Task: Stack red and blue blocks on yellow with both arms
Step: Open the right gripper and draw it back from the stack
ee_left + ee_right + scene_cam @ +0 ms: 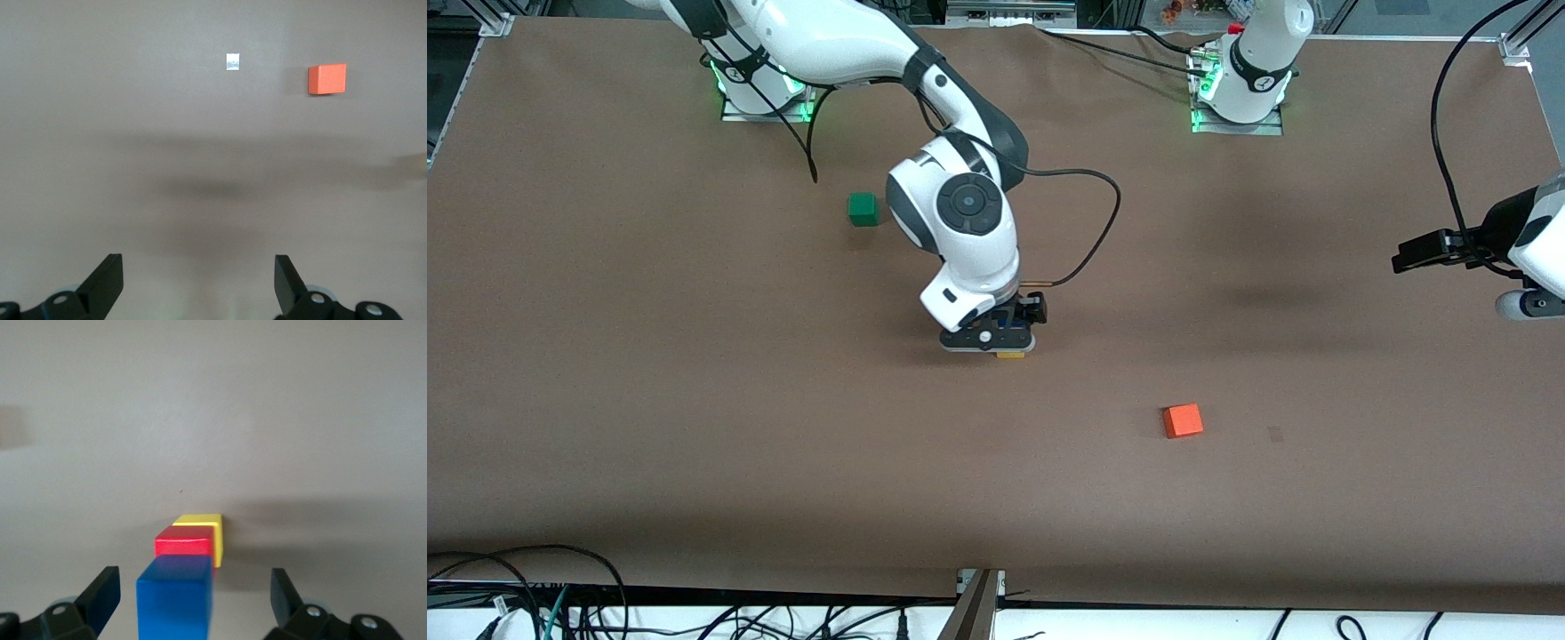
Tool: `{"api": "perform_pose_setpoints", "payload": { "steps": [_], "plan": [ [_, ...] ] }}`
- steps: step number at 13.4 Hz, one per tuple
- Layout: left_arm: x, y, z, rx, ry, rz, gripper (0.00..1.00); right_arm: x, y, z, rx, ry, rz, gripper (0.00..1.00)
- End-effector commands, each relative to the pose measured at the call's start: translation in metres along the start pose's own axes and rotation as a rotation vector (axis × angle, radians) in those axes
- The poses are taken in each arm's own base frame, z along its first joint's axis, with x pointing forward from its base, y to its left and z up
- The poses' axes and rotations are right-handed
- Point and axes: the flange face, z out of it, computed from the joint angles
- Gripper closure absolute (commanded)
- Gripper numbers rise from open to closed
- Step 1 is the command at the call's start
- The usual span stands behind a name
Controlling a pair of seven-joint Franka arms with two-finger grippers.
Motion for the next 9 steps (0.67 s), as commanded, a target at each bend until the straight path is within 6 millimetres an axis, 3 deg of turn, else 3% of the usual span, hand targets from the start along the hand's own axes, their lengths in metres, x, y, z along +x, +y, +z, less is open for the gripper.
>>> {"api": "perform_pose_setpoints", "payload": {
  "steps": [1,2,5,9],
  "plan": [
    [-0.001,0.0,-0.002,-0.01,0.01,0.018,0.0,0.043,0.067,-0.083,0.007,-0.003,0.099,0.0],
    [-0.001,0.0,-0.002,-0.01,0.01,0.018,0.0,0.061,0.103,-0.105,-0.001,-0.013,0.145,0.0],
    [-0.001,-0.001,-0.002,-0.014,0.01,0.017,0.0,0.093,0.204,-0.144,-0.032,-0.073,0.169,0.0],
    [-0.001,0.0,-0.002,-0.015,0.01,0.017,0.0,0.084,0.317,-0.205,0.039,-0.175,0.161,0.0]
  ]
}}
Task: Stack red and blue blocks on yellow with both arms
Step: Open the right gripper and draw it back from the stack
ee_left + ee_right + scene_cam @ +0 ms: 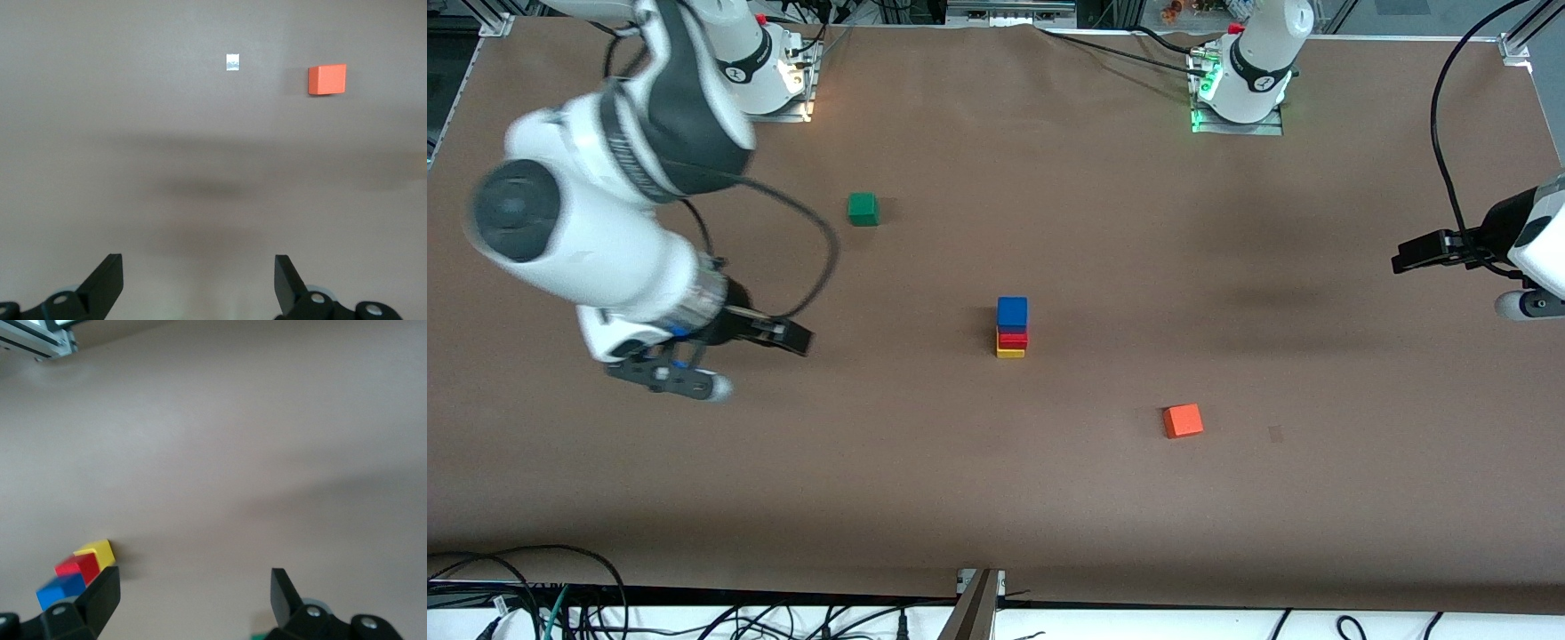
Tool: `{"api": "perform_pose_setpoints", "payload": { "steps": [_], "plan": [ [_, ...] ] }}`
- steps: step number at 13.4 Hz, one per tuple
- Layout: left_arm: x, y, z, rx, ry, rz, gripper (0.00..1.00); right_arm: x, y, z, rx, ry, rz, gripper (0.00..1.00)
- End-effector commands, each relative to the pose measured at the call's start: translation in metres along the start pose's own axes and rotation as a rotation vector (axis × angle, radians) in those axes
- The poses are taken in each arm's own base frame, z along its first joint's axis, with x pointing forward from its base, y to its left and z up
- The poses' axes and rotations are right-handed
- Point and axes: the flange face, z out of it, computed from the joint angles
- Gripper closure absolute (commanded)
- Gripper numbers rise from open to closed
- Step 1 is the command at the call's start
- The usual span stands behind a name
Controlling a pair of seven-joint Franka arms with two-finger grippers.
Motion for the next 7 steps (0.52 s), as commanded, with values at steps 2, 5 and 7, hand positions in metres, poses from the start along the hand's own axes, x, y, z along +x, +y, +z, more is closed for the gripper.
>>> {"api": "perform_pose_setpoints", "payload": {
  "steps": [2,5,7],
  "plan": [
    [-0.001,0.002,-0.002,-0.014,0.008,0.02,0.0,-0.033,0.078,-0.052,-0.008,-0.08,-0.038,0.0],
    [-0.001,0.0,-0.003,-0.016,0.009,0.019,0.0,-0.049,0.144,-0.071,-0.012,-0.108,-0.07,0.0],
    [-0.001,-0.001,-0.003,-0.017,0.009,0.017,0.0,-0.063,0.183,-0.075,-0.007,-0.102,-0.074,0.0]
  ]
}}
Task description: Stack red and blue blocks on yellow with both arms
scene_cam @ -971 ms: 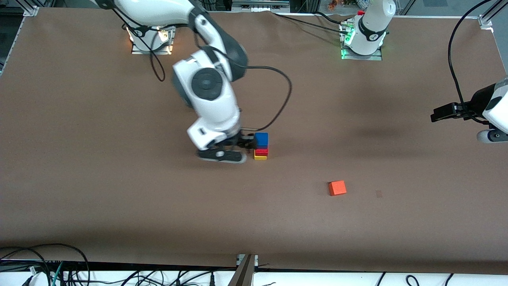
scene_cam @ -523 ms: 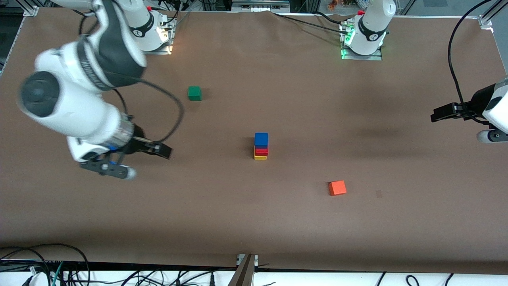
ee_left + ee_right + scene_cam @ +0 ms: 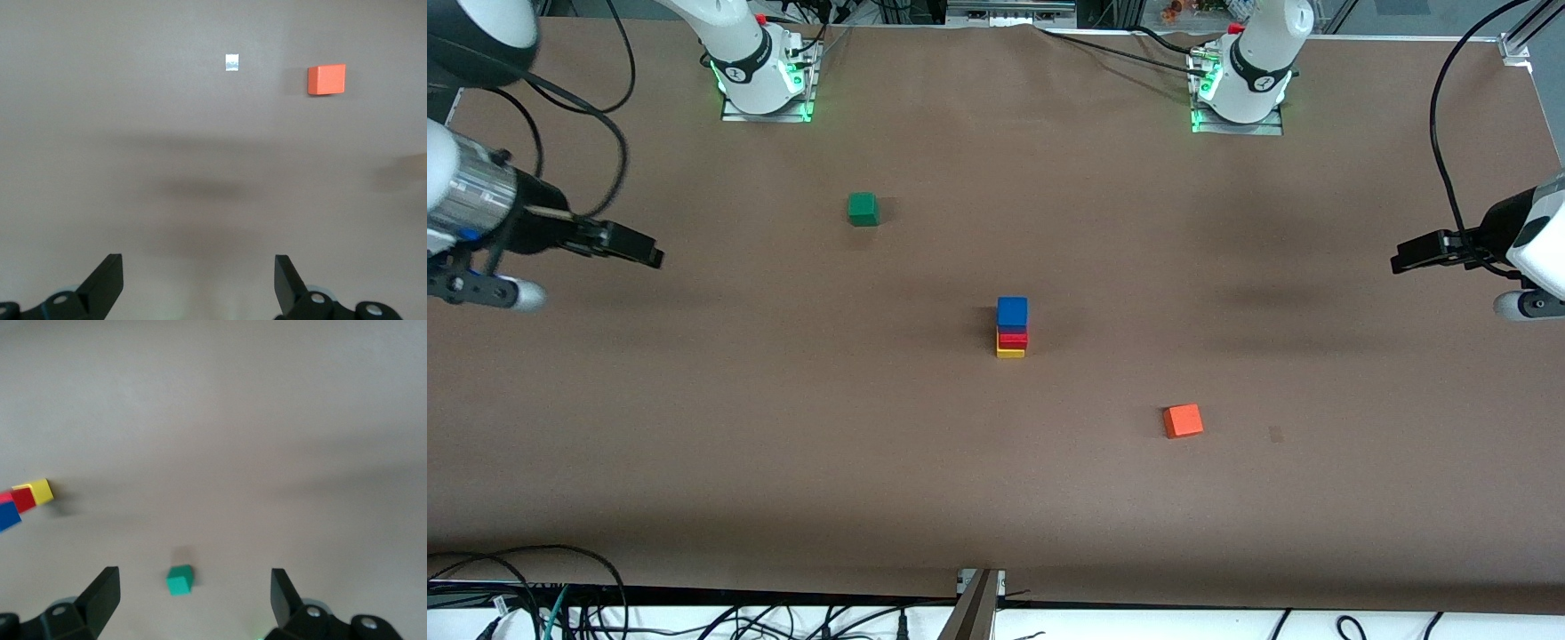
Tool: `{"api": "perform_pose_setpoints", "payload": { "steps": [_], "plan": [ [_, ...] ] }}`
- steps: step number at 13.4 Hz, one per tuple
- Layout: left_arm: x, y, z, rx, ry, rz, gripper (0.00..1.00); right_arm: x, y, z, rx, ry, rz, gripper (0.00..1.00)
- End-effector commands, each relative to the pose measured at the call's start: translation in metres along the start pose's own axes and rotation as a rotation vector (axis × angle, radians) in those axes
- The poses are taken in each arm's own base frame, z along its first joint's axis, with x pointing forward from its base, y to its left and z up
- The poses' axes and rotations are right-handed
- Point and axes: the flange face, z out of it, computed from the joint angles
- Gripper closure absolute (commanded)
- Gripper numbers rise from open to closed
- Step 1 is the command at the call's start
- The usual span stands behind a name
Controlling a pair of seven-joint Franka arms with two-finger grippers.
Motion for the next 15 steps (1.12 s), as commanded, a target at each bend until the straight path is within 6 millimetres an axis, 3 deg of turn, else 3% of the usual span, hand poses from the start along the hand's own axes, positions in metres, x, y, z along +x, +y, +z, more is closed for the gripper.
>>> {"api": "perform_pose_setpoints", "payload": {
  "steps": [1,6,9,15],
  "plan": [
    [-0.001,-0.002,-0.003,-0.017,0.008,0.016,0.0,-0.031,0.032,0.008,-0.014,-0.011,-0.025,0.0],
    [-0.001,-0.002,-0.003,-0.017,0.008,0.016,0.0,-0.044,0.033,0.021,-0.059,0.02,-0.047,0.0],
    [-0.001,-0.002,-0.003,-0.017,0.01,0.016,0.0,-0.04,0.037,0.013,-0.054,0.027,-0.137,0.0],
    [-0.001,-0.001,-0.003,-0.017,0.01,0.017,0.0,-0.032,0.037,0.003,-0.059,0.048,-0.15,0.0]
  ]
}}
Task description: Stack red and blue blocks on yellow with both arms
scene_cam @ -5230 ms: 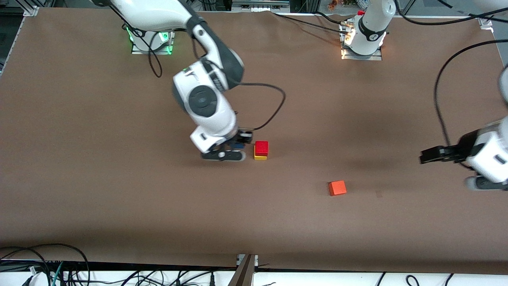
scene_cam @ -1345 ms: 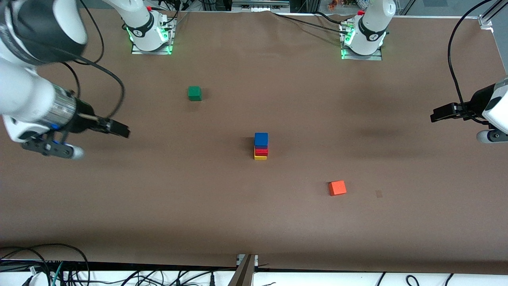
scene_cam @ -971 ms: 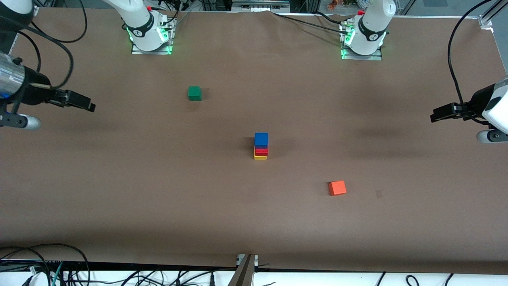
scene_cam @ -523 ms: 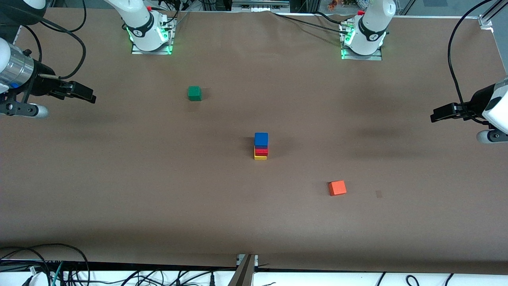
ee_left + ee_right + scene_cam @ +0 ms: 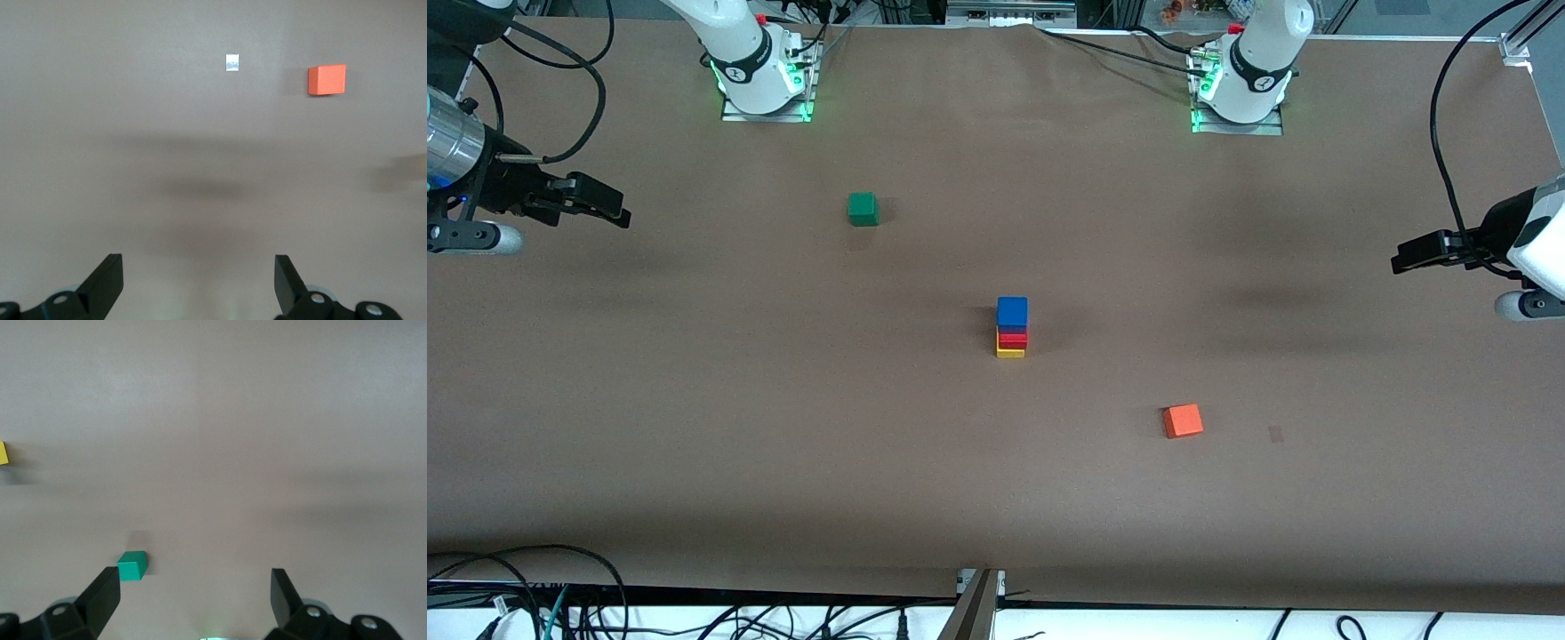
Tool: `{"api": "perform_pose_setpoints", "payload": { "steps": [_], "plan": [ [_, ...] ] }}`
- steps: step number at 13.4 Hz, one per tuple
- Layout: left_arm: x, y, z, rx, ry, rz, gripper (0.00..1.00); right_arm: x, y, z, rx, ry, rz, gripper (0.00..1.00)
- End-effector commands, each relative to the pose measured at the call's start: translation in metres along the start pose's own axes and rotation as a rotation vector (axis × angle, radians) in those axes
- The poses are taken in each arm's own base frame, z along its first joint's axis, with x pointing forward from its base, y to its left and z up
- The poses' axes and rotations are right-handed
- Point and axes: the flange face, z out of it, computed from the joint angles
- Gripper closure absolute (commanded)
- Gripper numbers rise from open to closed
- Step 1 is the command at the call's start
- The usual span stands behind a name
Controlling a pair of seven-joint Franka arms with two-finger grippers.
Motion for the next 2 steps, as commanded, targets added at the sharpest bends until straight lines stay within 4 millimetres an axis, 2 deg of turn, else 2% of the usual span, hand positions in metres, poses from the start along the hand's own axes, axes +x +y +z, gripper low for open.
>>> {"api": "perform_pose_setpoints", "payload": {
  "steps": [1,2],
  "plan": [
    [-0.0013,-0.0005,-0.0027,-0.017,0.008,0.018,0.0,0.0002,0.003,-0.0075,-0.01,0.013,-0.013,0.0],
    [-0.0013,-0.0005,-0.0027,-0.017,0.008,0.018,0.0,0.0,0.0034,-0.0053,-0.012,0.007,-0.014,0.0]
  ]
}}
